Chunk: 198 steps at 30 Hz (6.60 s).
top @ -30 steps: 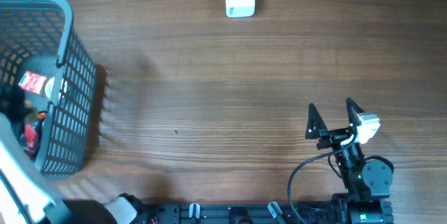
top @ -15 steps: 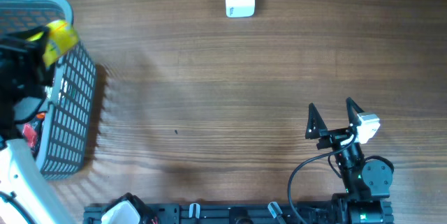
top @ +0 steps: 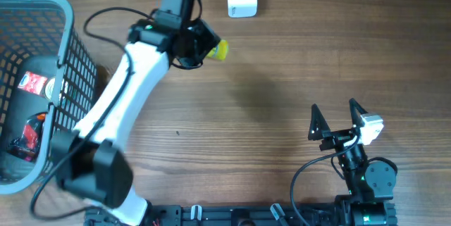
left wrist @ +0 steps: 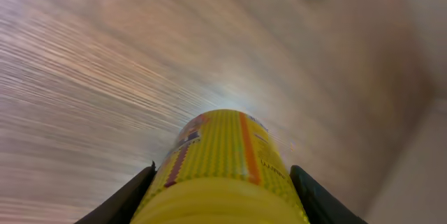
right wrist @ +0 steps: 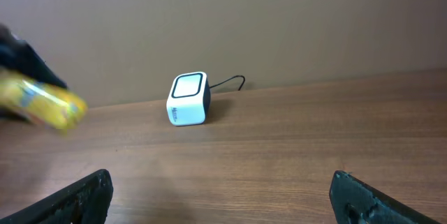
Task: Scan the item barcode
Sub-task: 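Carry the yellow can forward and set it on the table, then reach the left gripper into the basket and grasp the tin can, then carry the tin can out and place it beside the yellow can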
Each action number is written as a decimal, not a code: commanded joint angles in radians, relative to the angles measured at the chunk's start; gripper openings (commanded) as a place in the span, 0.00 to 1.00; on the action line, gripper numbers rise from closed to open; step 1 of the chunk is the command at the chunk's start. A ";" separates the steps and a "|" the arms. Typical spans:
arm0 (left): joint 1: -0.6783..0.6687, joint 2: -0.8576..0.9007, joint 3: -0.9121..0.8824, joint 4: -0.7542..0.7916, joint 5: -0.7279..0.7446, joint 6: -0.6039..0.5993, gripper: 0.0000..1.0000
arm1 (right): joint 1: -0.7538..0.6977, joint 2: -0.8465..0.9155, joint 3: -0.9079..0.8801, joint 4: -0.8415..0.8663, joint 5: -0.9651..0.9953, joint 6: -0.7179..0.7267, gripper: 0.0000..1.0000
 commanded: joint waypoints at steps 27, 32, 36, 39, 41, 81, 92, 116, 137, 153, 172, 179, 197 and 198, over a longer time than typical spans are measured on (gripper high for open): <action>-0.201 0.252 0.012 -0.020 -0.279 1.319 0.85 | 0.003 -0.006 -0.001 0.004 0.010 0.007 1.00; -0.201 0.243 0.012 -0.051 -0.522 1.310 1.00 | 0.003 -0.006 -0.001 0.005 0.010 0.007 1.00; -0.229 0.108 0.013 -0.069 -0.325 1.262 1.00 | 0.003 -0.006 -0.001 0.005 0.009 0.007 1.00; -0.278 -0.065 0.013 -0.141 -0.193 1.252 1.00 | 0.003 -0.006 -0.001 0.005 0.010 0.006 1.00; -0.307 -0.254 0.013 -0.171 -0.262 1.087 1.00 | 0.003 -0.006 -0.001 0.005 0.010 0.007 1.00; 0.860 0.206 0.012 -0.121 -0.463 -0.034 1.00 | 0.003 -0.006 -0.001 0.005 0.010 0.007 1.00; 0.860 0.346 0.012 -0.071 -0.481 -0.029 0.94 | 0.003 -0.006 -0.001 0.005 0.009 0.007 1.00; 0.888 -0.034 0.013 -0.148 -0.477 0.032 0.58 | 0.003 -0.006 -0.001 0.005 0.010 0.007 1.00; 0.459 -0.647 0.012 -0.208 -0.075 0.062 0.60 | 0.003 -0.006 -0.001 0.005 0.010 0.007 1.00; -0.438 0.039 0.012 -0.129 -0.489 0.087 0.60 | 0.003 -0.006 -0.001 0.005 0.010 0.007 1.00; -0.470 0.351 0.012 -0.019 -0.469 -0.929 0.70 | 0.003 -0.006 -0.001 0.005 0.009 0.007 1.00; -0.448 0.351 0.012 0.034 -0.456 -1.122 0.70 | 0.003 -0.006 -0.001 0.005 0.010 0.007 1.00; -0.424 0.386 0.013 0.010 -0.316 -1.086 1.00 | 0.003 -0.006 -0.001 0.005 0.009 0.007 1.00; -0.427 0.363 0.013 0.011 -0.320 -1.086 1.00 | 0.003 -0.006 -0.001 0.005 0.010 0.007 1.00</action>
